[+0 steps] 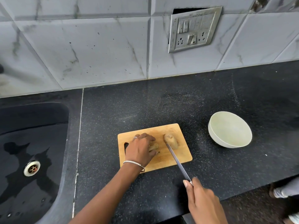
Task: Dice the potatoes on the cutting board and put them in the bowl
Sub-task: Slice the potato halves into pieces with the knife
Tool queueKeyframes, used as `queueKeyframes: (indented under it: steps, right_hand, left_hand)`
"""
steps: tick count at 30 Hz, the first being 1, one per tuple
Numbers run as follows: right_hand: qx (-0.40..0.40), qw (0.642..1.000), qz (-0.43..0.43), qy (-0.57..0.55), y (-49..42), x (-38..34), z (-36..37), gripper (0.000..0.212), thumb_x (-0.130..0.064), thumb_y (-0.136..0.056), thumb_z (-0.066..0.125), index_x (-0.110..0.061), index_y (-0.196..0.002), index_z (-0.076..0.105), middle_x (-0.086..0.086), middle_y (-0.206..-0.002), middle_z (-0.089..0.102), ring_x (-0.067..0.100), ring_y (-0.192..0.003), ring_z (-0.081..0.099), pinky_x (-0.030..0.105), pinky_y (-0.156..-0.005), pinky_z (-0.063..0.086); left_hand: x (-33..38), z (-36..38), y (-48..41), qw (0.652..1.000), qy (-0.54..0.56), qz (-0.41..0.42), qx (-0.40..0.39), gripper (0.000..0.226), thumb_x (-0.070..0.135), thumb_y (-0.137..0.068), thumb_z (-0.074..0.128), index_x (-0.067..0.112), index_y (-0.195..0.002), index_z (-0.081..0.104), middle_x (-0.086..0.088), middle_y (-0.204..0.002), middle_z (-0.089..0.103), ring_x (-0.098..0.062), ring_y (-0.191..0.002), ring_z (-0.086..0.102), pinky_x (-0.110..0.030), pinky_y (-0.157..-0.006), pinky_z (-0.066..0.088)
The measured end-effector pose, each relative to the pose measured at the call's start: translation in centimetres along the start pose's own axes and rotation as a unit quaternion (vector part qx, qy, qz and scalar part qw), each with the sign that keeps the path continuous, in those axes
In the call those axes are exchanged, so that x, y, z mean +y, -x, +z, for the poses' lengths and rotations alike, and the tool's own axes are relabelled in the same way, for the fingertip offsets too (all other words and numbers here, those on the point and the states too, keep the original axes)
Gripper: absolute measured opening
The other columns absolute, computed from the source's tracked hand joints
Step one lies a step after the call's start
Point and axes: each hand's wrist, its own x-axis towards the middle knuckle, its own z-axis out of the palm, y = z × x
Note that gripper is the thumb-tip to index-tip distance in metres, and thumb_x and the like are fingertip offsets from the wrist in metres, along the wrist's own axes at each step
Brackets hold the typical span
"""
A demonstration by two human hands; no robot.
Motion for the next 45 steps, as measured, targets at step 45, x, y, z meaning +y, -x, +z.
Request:
queueKeyframes:
  steps: [45]
  right_hand:
    - [-0.041, 0.996, -0.077, -0.004, -3.1, -4.2, 1.4, 0.036, -0.053, -0.1, 0.019, -0.025, -0.102, 0.043, 0.001, -0.09, 0.065, 0.03, -0.087, 0.065, 0.037, -0.061, 0.041]
  left_hand:
    - [-0.6, -0.7, 2.2, 0.992, 0.088, -0.08, 0.051, 0.031, 0.034, -0.078, 0.076, 0.031, -0.107, 0.068, 0.013, -0.1, 0.07, -0.01, -0.094, 0.063, -0.02, -0.07, 0.038]
